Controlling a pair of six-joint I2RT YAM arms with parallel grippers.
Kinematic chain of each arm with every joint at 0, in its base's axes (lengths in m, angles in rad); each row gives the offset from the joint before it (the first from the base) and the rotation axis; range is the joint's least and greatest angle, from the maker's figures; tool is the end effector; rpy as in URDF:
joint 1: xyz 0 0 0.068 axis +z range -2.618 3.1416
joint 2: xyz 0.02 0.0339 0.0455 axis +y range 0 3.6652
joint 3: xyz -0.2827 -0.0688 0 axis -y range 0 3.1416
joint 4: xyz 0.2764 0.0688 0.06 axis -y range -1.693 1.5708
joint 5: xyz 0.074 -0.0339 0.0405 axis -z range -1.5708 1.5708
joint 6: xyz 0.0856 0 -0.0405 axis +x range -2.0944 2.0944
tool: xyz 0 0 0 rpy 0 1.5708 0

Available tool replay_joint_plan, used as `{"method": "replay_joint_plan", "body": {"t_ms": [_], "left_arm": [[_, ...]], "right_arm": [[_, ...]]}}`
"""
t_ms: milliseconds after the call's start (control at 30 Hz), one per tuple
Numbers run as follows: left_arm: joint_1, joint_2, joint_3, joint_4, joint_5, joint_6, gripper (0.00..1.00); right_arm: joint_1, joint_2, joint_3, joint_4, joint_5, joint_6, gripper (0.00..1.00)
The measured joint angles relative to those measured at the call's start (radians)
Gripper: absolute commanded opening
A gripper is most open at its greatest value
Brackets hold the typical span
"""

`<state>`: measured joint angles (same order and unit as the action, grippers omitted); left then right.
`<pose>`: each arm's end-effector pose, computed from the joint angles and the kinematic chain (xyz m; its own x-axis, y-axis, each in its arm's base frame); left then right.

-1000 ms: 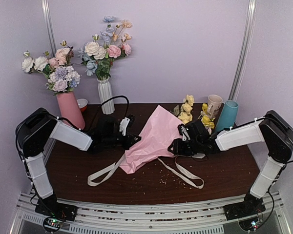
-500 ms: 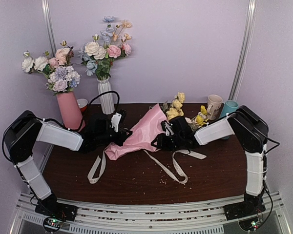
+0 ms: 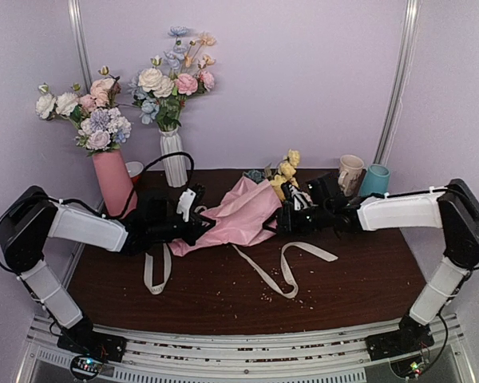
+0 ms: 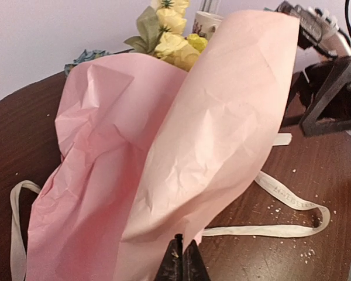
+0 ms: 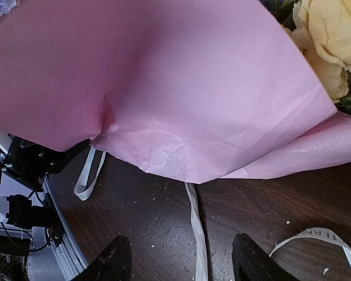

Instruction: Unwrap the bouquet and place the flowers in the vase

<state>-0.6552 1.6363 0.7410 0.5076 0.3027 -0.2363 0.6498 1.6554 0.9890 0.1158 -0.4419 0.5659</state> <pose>0.3035 -0.2654 0.1585 -0.4788 0.0861 -0.8737 0.7080 0.6263 -0.3263 0.3180 0.2876 0.1923 -0.8005 0.0005 -0.5994 -0.4832 0.5911 0.6458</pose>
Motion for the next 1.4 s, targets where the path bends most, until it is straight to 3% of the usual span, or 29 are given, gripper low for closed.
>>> {"method": "replay_joint_plan", "body": {"t_ms": [233,400,567,900,967,1200,1400], "left_arm": [[-0.083,-0.055,-0.023,-0.008,0.089,0.032,0.01],[-0.204,-0.059,-0.023,-0.056,0.121,0.087,0.01],[-0.303,-0.027,-0.006,-0.129,0.150,0.143,0.01],[-0.377,0.093,0.051,-0.233,0.209,0.211,0.08],[-0.382,0.106,0.058,-0.243,0.214,0.216,0.11],[-0.383,0.108,0.077,-0.241,0.230,0.219,0.45],[-0.383,0.060,0.079,-0.246,0.233,0.208,0.57]], "right_arm": [[-0.001,-0.315,-0.001,-0.237,0.034,-0.123,0.73],[-0.004,-0.417,0.061,-0.338,0.061,-0.179,0.73],[-0.005,-0.394,0.105,-0.357,0.040,-0.197,0.71],[0.020,-0.238,0.085,-0.323,-0.020,-0.150,0.67],[0.038,-0.214,0.046,-0.278,-0.034,-0.129,0.65],[0.096,-0.093,-0.100,-0.100,-0.064,-0.042,0.61],[0.117,-0.018,-0.180,-0.009,-0.064,-0.010,0.60]]}}
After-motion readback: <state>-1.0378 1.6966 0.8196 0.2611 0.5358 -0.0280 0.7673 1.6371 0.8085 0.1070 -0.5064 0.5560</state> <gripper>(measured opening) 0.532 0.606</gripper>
